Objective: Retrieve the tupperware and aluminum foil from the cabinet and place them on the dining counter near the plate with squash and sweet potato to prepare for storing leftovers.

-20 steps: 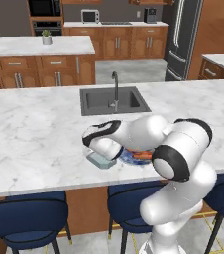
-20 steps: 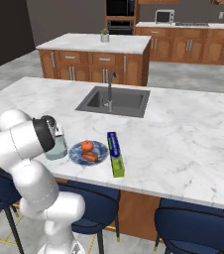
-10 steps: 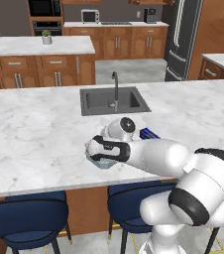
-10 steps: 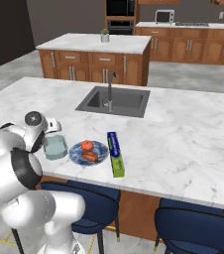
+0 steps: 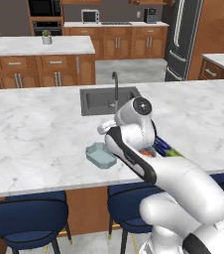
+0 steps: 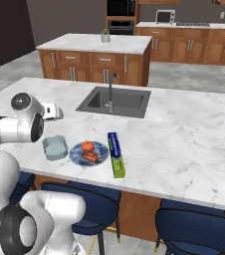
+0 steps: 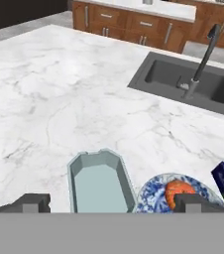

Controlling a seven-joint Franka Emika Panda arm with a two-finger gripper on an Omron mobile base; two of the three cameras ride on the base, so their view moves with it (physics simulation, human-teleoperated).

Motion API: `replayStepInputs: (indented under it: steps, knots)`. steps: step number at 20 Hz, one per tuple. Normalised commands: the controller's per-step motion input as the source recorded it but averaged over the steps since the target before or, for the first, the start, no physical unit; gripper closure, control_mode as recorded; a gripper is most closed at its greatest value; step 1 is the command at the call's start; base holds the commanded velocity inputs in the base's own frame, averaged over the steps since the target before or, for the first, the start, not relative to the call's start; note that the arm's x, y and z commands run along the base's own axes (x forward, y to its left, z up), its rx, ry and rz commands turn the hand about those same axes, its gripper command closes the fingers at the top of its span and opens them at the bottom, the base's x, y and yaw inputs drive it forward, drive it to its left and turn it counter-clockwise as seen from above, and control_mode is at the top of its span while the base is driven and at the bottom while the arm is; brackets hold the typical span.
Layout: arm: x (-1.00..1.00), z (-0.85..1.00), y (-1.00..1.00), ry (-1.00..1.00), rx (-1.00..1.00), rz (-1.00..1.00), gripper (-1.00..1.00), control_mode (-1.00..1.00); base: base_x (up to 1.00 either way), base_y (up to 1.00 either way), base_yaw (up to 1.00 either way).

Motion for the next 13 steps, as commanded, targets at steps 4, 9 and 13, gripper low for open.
replayStepInputs:
  steps: [4, 9, 13]
  knots:
    - [-0.79, 0.55, -1.0, -0.12, 0.0, 0.0, -1.0, -1.0, 0.0, 0.0, 0.0]
    - [-0.79, -0.01, -1.0, -0.08, 0.15, 0.12, -1.0, -1.0, 0.0, 0.0, 0.0]
    - [-0.84, -0.02, -1.0, -0.07, 0.14, 0.18, -1.0, -1.0, 0.0, 0.0, 0.0]
